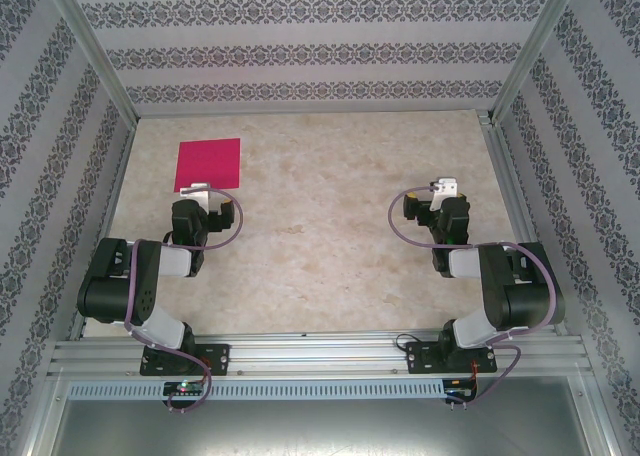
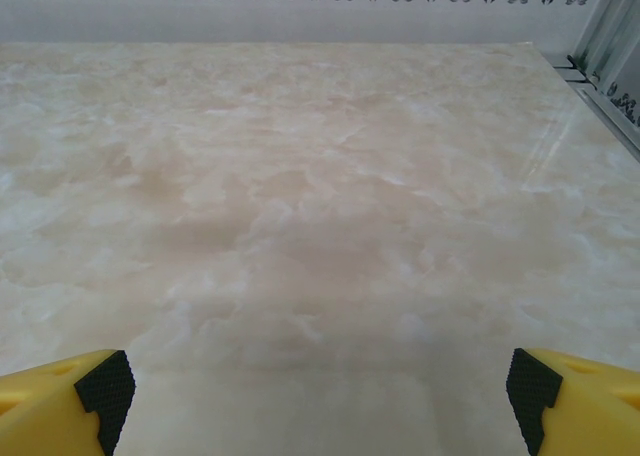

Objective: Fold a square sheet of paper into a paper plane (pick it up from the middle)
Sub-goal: Move the square sheet of paper to the center of the table.

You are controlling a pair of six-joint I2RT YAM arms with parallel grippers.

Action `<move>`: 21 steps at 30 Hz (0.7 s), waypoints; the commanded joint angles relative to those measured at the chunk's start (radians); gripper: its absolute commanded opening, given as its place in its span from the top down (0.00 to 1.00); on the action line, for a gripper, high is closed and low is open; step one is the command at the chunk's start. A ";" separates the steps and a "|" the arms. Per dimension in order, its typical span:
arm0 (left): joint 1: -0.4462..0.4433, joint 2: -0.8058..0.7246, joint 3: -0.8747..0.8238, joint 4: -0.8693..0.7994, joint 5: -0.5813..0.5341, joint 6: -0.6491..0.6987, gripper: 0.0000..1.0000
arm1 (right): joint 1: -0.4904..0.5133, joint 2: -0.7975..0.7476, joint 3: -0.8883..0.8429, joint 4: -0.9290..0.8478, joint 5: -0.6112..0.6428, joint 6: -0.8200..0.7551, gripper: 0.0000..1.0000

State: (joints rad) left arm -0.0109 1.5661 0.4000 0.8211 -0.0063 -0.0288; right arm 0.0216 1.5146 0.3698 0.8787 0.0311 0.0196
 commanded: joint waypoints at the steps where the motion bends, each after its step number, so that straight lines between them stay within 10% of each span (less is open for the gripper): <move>1: 0.015 -0.009 0.017 0.000 0.014 0.018 0.00 | -0.009 -0.006 0.022 0.000 -0.030 0.005 0.02; 21: 0.014 -0.087 0.009 -0.035 0.031 0.025 0.00 | 0.017 -0.165 -0.005 -0.106 -0.040 -0.020 0.02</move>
State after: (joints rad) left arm -0.0109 1.5585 0.3996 0.8158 -0.0021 -0.0288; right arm 0.0242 1.4357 0.3630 0.8410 -0.0193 0.0036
